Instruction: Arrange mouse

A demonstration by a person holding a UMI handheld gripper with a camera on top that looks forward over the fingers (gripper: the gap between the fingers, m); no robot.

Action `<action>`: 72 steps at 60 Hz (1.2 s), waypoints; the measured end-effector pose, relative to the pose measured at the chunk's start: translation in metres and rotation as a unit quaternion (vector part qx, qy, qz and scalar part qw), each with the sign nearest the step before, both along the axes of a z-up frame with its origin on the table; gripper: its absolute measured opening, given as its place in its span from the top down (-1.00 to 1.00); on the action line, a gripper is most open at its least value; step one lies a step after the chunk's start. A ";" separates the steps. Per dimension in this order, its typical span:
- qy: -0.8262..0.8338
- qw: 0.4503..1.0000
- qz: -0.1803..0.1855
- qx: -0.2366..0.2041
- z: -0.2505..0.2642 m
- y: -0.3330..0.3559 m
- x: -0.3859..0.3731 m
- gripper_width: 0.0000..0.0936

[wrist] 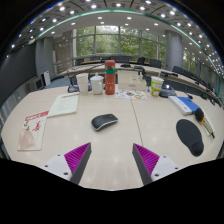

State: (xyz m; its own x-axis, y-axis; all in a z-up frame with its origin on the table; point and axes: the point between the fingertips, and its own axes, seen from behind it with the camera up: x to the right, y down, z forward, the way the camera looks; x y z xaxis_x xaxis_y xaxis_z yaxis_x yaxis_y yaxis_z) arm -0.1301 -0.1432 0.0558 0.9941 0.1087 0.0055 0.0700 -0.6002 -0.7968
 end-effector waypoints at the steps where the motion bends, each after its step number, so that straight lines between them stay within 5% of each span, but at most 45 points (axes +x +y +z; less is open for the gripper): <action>1: 0.001 1.000 0.002 -0.002 -0.005 0.007 -0.007 -0.83; 22: 0.009 0.999 0.012 -0.043 -0.068 0.116 -0.063 -0.83; 42: -0.006 0.998 0.011 -0.054 -0.072 0.168 -0.077 -0.81; 49: -0.013 0.998 0.003 -0.055 -0.072 0.180 -0.076 -0.50; 54: -0.018 0.998 -0.005 -0.058 -0.073 0.187 -0.071 -0.01; 72: -0.004 0.998 0.040 -0.043 -0.055 0.182 -0.071 0.35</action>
